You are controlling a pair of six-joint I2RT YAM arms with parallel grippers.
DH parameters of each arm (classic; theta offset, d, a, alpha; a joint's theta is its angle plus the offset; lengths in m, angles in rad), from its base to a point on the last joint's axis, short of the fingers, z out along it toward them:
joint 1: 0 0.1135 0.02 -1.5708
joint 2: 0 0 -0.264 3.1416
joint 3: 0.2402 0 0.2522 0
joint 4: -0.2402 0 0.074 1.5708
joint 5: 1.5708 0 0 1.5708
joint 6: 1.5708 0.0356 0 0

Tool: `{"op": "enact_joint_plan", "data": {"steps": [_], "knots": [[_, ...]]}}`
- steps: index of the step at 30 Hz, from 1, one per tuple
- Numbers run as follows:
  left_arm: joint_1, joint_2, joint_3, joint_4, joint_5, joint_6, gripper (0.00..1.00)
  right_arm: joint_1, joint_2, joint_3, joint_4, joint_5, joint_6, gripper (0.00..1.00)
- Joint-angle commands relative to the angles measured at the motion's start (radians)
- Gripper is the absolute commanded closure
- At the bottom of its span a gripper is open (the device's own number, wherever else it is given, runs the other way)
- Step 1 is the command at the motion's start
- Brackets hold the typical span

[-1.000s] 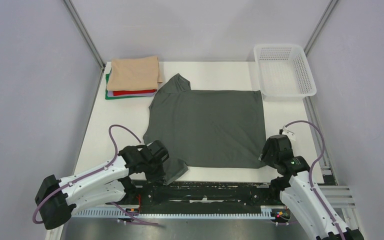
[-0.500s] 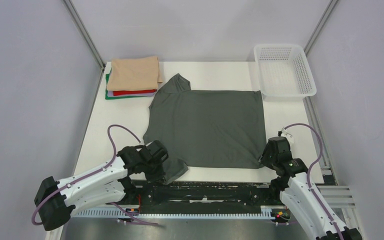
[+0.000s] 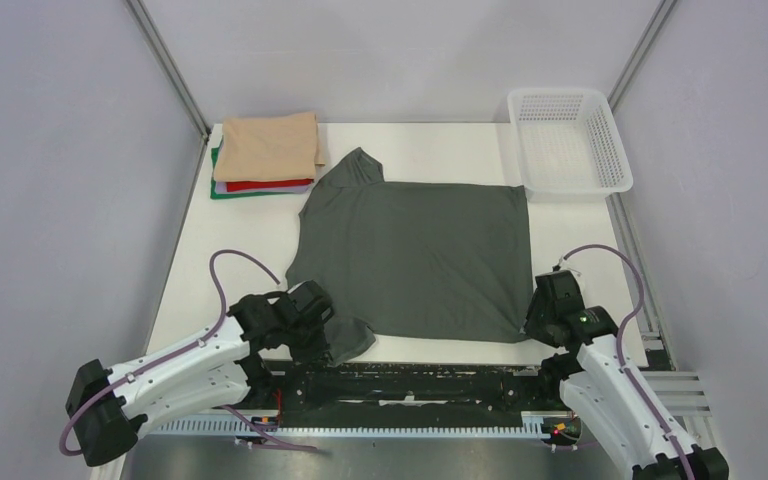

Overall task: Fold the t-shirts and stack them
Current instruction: Grab the side of the flattened tshirt closest away from the robot with both arms

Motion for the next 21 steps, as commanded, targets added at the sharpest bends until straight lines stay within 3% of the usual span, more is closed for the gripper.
{"op": "enact_joint_plan", "data": {"steps": [1, 11, 14, 19, 21], "knots": [[-0.006, -0.022, 0.004, 0.022, -0.009, -0.02, 0.98, 0.001, 0.032, 0.058, -0.061, -0.024, -0.024, 0.62], [-0.005, -0.025, 0.017, 0.035, -0.017, 0.001, 0.98, 0.004, 0.035, -0.034, 0.02, -0.108, 0.014, 0.65], [-0.006, -0.018, 0.025, 0.041, -0.021, 0.006, 0.98, 0.005, 0.035, -0.023, 0.039, -0.081, 0.012, 0.74], [-0.005, -0.01, 0.064, 0.077, -0.054, 0.044, 0.98, 0.004, 0.051, 0.029, 0.056, -0.031, -0.012, 0.98], [-0.005, 0.003, 0.078, 0.114, -0.047, 0.071, 0.98, 0.005, 0.069, 0.054, 0.069, -0.026, -0.029, 1.0]]}}
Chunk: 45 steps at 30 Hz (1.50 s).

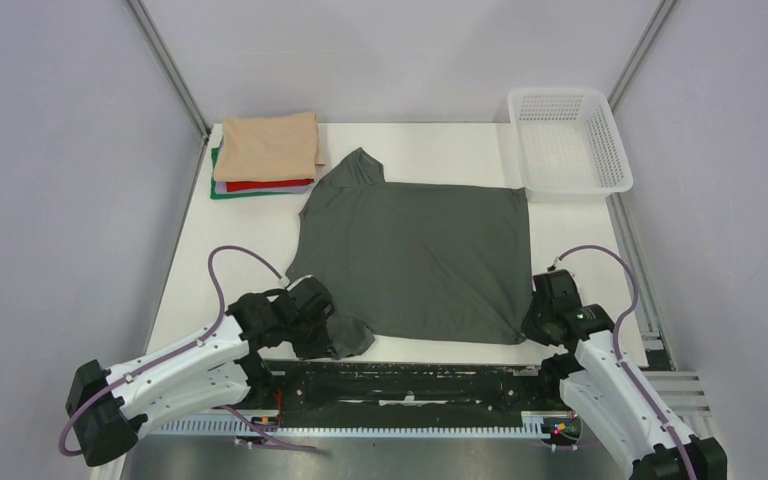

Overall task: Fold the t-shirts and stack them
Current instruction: Grab the side of the flattened tshirt closest away from the robot with both arms, then fold the flattened tshirt in 1/3 of the way

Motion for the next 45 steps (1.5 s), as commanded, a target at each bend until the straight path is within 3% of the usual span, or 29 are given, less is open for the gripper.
{"op": "enact_joint_plan", "data": {"steps": [1, 9, 16, 23, 28, 45], "knots": [[-0.004, 0.021, 0.073, 0.101, -0.033, 0.07, 0.98, 0.004, 0.031, 0.073, 0.052, 0.038, -0.032, 1.0], [0.058, 0.186, 0.221, 0.191, -0.035, 0.229, 0.98, 0.004, 0.119, 0.184, 0.109, 0.029, -0.092, 1.0], [0.274, 0.311, 0.297, 0.269, 0.07, 0.332, 0.98, 0.002, 0.219, 0.257, 0.189, 0.044, -0.125, 1.0], [0.447, 0.362, 0.381, 0.352, 0.031, 0.39, 0.98, -0.014, 0.311, 0.321, 0.244, 0.106, -0.161, 1.0], [0.482, 0.403, 0.44, 0.393, -0.051, 0.436, 0.98, -0.035, 0.378, 0.345, 0.31, 0.075, -0.175, 1.0], [0.555, 0.651, 0.571, 0.598, -0.092, 0.602, 0.98, -0.119, 0.529, 0.366, 0.535, 0.065, -0.159, 1.0]]}}
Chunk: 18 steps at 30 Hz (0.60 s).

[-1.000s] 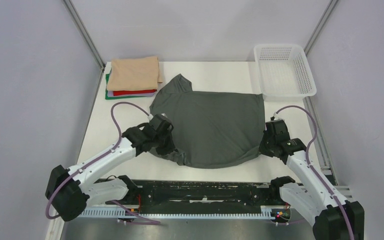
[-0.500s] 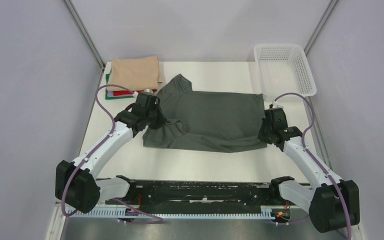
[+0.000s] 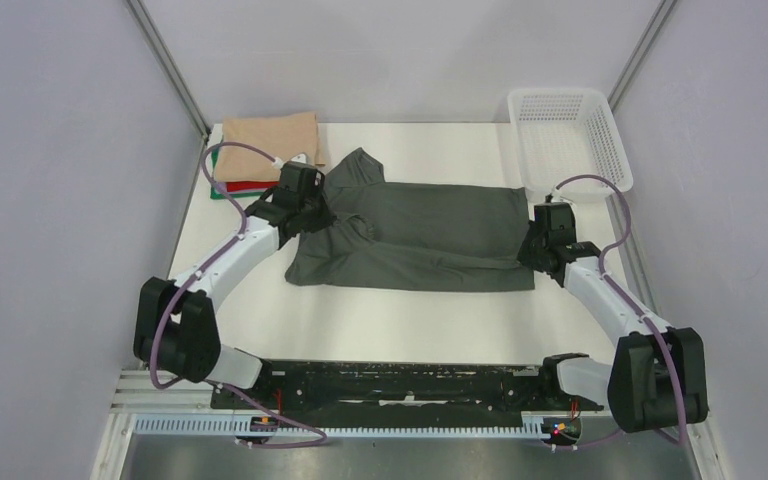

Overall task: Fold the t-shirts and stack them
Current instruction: Fold the flattened tshirt in 1/3 of the way

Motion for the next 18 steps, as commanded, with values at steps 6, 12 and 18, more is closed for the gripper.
{"op": "enact_joint_plan", "data": {"steps": [6, 12, 18], "knots": [[0.043, 0.167, 0.134, 0.064, -0.005, 0.095, 0.98, -0.018, 0.068, 0.019, 0.233, -0.014, -0.062, 0.95], [0.074, 0.318, 0.255, 0.056, -0.011, 0.098, 0.74, -0.021, 0.166, 0.074, 0.277, 0.083, -0.071, 0.61], [0.096, 0.374, 0.373, 0.006, -0.021, 0.096, 0.0, -0.02, 0.12, 0.096, 0.279, 0.036, -0.112, 0.05]]}}
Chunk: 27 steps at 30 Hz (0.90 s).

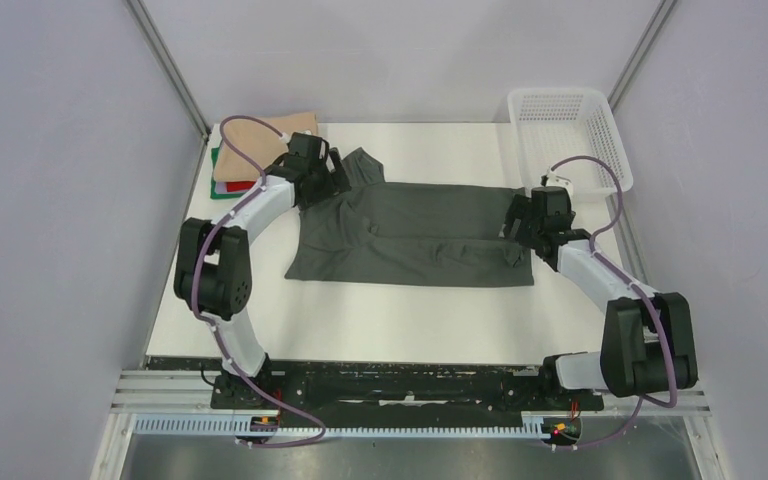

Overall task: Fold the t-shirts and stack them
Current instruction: Fold the flattened tshirt in 1/3 of the way

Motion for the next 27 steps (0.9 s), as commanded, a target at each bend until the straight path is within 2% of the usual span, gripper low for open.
{"op": "enact_joint_plan", "data": {"steps": [1, 7, 10, 13, 18, 23, 27], "knots": [[0.011, -0.025, 0.067, -0.021, -0.006, 0.013, 0.0, -0.004, -0.079, 0.024, 0.059, -0.058, -0.045, 0.02], [0.004, -0.172, -0.118, 0.007, 0.086, -0.042, 0.0, 0.009, -0.218, -0.103, 0.087, -0.378, -0.093, 0.02], [-0.008, -0.235, -0.24, 0.096, 0.169, -0.079, 0.0, 0.041, -0.244, -0.144, 0.086, -0.473, -0.106, 0.02], [-0.013, -0.247, -0.319, 0.181, 0.227, -0.116, 0.0, 0.073, -0.229, -0.167, 0.087, -0.474, -0.107, 0.02], [-0.012, -0.184, -0.34, 0.201, 0.249, -0.137, 0.0, 0.112, -0.138, -0.143, 0.105, -0.424, -0.116, 0.02], [-0.013, -0.128, -0.351, 0.201, 0.211, -0.132, 0.0, 0.101, -0.019, -0.071, 0.1, -0.238, -0.104, 0.02], [-0.012, -0.088, -0.341, 0.178, 0.166, -0.121, 0.0, 0.052, 0.07, -0.022, 0.154, -0.168, -0.08, 0.02]]}}
